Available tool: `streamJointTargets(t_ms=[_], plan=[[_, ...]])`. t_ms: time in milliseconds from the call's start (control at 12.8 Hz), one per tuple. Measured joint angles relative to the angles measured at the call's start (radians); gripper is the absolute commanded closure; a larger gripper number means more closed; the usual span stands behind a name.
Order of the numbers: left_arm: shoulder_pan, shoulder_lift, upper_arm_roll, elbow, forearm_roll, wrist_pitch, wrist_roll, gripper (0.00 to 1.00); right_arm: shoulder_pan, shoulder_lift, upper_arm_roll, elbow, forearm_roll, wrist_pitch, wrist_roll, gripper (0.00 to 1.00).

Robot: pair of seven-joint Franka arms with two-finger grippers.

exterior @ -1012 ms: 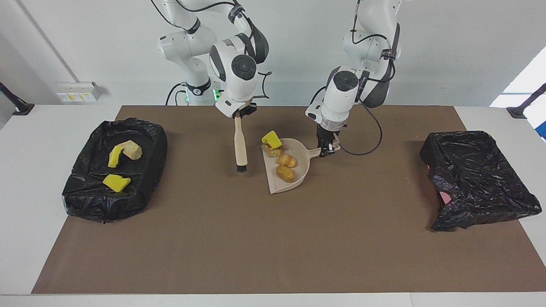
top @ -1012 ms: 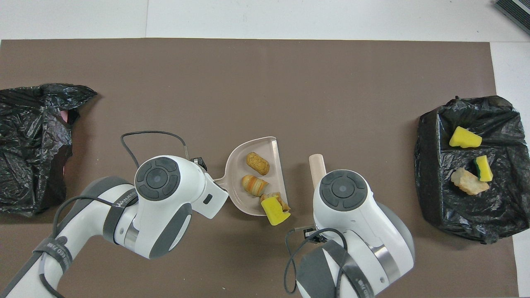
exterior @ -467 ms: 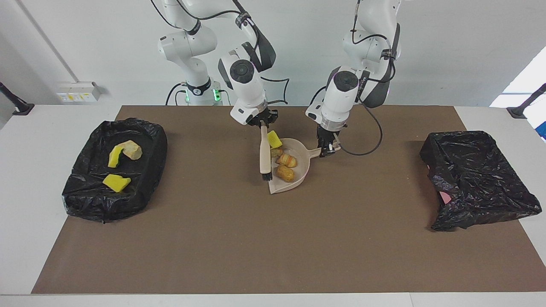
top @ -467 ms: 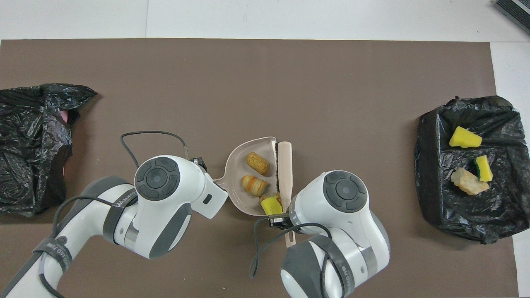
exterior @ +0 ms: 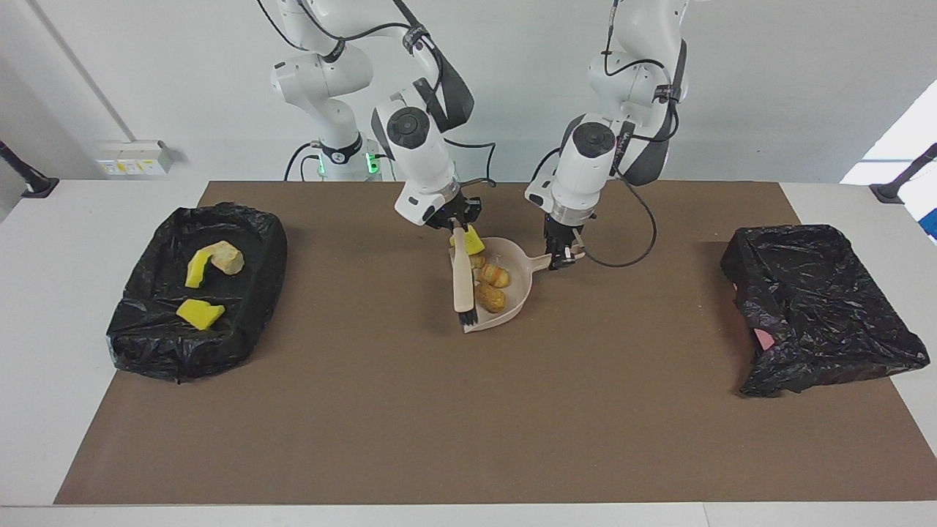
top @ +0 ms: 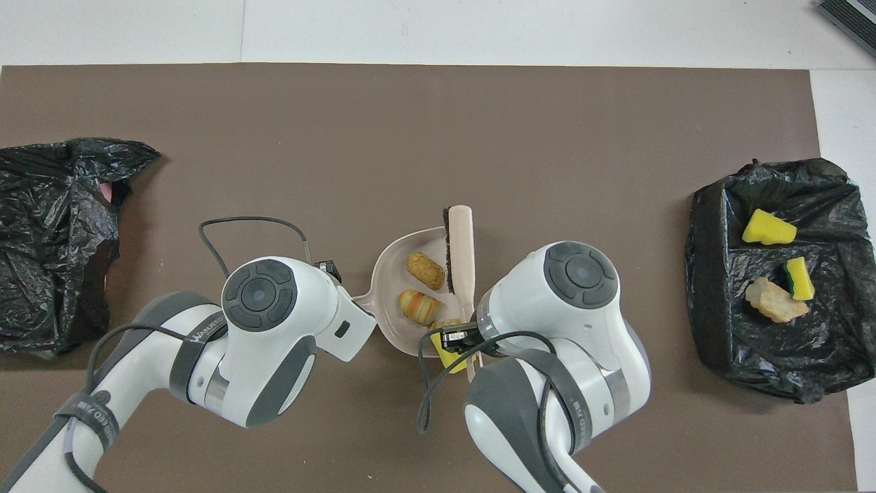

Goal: Sweep and dump trash in bin

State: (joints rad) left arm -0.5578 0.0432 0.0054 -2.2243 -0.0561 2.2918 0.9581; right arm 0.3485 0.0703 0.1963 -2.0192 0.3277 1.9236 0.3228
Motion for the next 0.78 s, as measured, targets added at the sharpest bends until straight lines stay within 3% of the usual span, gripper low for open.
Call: streamJointTargets(t_ms=[156, 234, 545, 778], plan=[[0.001, 0.0, 0.001, 0.0, 0.0, 0.0, 0.002, 1.0, -0.02, -0.026, -0.003, 0.061, 0.0, -0.201, 0.025, 1.0], [0.006, 0.0, 0.003, -0.001, 0.0, 0.0, 0.014, 1.0, -0.015, -0.053, -0.002, 0.045, 0.0, -0.238, 0.057, 1.0], [0.096, 0.014, 0.008, 0.005, -0.112, 0.0, 0.174, 1.0, 0.069, -0.151, 0.009, -0.138, 0.023, -0.143, 0.121, 1.0], [0.213, 0.034, 0.013, 0.028, -0.225, 0.004, 0.333, 1.0, 0.102, -0.152, 0.01, -0.178, 0.029, -0.06, 0.171, 1.0]])
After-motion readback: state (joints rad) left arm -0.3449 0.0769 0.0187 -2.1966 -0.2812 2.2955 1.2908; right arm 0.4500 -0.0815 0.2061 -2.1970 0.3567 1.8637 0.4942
